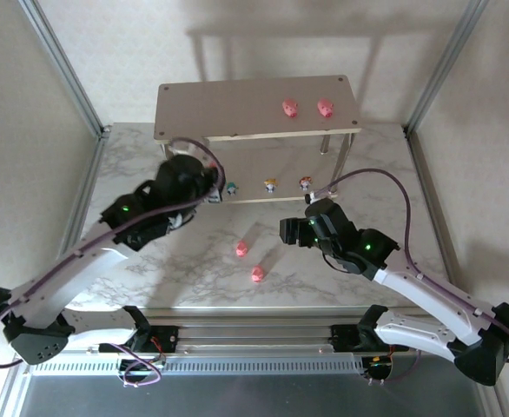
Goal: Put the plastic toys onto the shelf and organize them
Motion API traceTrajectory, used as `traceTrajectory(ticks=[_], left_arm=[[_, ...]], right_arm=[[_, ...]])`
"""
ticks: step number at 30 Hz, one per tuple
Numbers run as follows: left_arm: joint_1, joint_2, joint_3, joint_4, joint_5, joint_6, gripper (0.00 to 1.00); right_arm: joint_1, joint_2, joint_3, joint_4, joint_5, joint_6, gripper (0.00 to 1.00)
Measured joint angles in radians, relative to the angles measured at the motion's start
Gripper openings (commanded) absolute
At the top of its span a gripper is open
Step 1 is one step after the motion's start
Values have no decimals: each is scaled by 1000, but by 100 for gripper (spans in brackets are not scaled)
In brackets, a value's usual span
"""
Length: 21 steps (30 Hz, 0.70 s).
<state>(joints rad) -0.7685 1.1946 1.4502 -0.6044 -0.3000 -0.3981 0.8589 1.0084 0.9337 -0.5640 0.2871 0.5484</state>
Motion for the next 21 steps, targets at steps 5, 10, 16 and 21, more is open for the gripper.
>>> traceTrajectory(ticks=[5, 10, 16, 21], left_arm=[[161, 74, 214, -23, 13, 117, 24], [263, 206, 337, -43, 53, 187, 24], [345, 322, 415, -82, 109, 220, 24], [401, 359, 434, -89, 148, 224, 23]], right_arm=[[-4, 33, 69, 6, -3, -34, 84], [-4, 45, 90, 24, -3, -57, 84], [-4, 47, 97, 31, -4, -68, 84], [-4, 47, 97, 43, -4, -77, 84]])
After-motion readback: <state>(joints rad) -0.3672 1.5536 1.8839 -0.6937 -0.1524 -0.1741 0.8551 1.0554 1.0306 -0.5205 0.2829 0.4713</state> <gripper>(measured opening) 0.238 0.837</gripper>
